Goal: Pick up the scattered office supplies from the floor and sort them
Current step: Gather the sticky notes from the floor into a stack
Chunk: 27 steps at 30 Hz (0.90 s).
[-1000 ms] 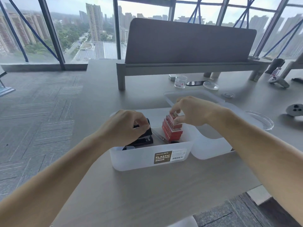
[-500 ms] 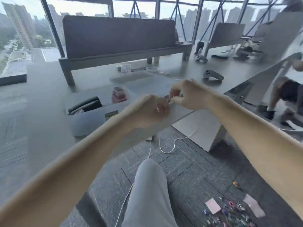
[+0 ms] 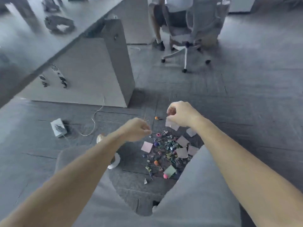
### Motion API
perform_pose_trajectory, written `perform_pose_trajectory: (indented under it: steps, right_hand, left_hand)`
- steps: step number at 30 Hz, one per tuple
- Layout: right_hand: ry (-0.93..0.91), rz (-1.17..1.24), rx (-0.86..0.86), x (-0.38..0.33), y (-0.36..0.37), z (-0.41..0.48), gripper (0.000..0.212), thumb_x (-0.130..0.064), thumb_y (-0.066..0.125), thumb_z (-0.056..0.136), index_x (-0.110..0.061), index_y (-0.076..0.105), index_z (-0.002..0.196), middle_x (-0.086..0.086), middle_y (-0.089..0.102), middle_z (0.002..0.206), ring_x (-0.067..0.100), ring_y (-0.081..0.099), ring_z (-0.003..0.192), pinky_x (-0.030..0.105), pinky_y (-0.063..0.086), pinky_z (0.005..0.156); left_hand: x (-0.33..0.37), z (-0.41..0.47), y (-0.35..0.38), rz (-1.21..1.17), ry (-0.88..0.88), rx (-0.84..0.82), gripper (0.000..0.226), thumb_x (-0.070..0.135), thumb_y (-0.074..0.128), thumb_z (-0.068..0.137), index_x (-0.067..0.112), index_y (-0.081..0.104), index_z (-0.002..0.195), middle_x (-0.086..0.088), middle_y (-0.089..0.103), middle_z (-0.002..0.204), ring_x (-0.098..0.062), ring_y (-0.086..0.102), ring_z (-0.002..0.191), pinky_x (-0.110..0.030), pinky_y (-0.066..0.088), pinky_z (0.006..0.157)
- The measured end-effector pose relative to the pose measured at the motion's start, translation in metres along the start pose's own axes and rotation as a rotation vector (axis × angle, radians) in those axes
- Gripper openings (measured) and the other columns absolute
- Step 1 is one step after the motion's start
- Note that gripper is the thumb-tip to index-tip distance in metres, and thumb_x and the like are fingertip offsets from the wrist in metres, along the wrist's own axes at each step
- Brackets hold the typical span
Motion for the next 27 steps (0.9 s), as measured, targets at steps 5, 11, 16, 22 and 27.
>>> perform_pose_trajectory:
  steps: [5, 11, 16, 22, 27]
  right_hand:
    - [0.221, 0.097, -0.082, 0.110, 0.044, 0.038, 0.013, -0.030, 0.067, 0.089, -0.021, 0.065, 0.098, 0.001, 0.067, 0.104, 0.022, 0.062, 0.093, 0.034, 0.052, 0.078]
    - [0.405, 0.136, -0.250, 0.205, 0.116, 0.105, 0.010, -0.029, 0.060, 0.093, -0.019, 0.062, 0.092, -0.001, 0.060, 0.097, 0.018, 0.055, 0.085, 0.026, 0.039, 0.059]
    - [0.655, 0.148, -0.257, 0.316, 0.188, 0.131, 0.028, -0.021, 0.054, 0.096, -0.010, 0.053, 0.071, 0.009, 0.056, 0.077, 0.026, 0.057, 0.070, 0.024, 0.048, 0.057]
    - [0.568, -0.028, -0.328, 0.394, 0.273, 0.157, 0.023, -0.013, 0.049, 0.094, -0.025, 0.052, 0.075, 0.011, 0.064, 0.095, 0.017, 0.056, 0.064, 0.022, 0.035, 0.047]
    - [0.378, -0.376, -0.488, 0.404, 0.338, 0.180, 0.029, -0.009, 0.061, 0.089, -0.019, 0.053, 0.115, 0.007, 0.050, 0.114, 0.025, 0.063, 0.087, 0.038, 0.053, 0.065]
  left_hand:
    - [-0.029, 0.085, 0.067, 0.037, -0.107, -0.192, 0.027, 0.032, 0.059, 0.096, 0.017, 0.070, 0.115, -0.002, 0.069, 0.116, -0.018, 0.062, 0.099, -0.028, 0.048, 0.082]
    - [-0.092, 0.186, 0.124, -0.060, -0.253, -0.253, 0.039, 0.034, 0.059, 0.095, 0.016, 0.058, 0.131, -0.007, 0.061, 0.130, -0.019, 0.058, 0.100, -0.028, 0.043, 0.085]
    - [-0.166, 0.262, 0.198, -0.140, -0.445, -0.285, 0.051, 0.031, 0.056, 0.095, 0.017, 0.046, 0.142, -0.010, 0.055, 0.138, -0.024, 0.056, 0.104, -0.030, 0.044, 0.083]
    - [-0.222, 0.339, 0.274, 0.042, -0.431, -0.356, 0.065, 0.008, 0.056, 0.090, 0.024, 0.037, 0.150, -0.016, 0.041, 0.145, -0.036, 0.054, 0.116, -0.038, 0.051, 0.083]
    - [-0.246, 0.377, 0.315, 0.564, -0.088, -0.480, 0.086, -0.002, 0.064, 0.080, 0.030, 0.026, 0.151, -0.007, 0.023, 0.153, -0.035, 0.032, 0.133, -0.043, 0.042, 0.105]
Point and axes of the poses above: each hand's wrist, its own z-axis towards the middle knuckle, its own y-axis out of the palm, x = y × z, the point moved 8 cm from there along z, towards the middle knuckle
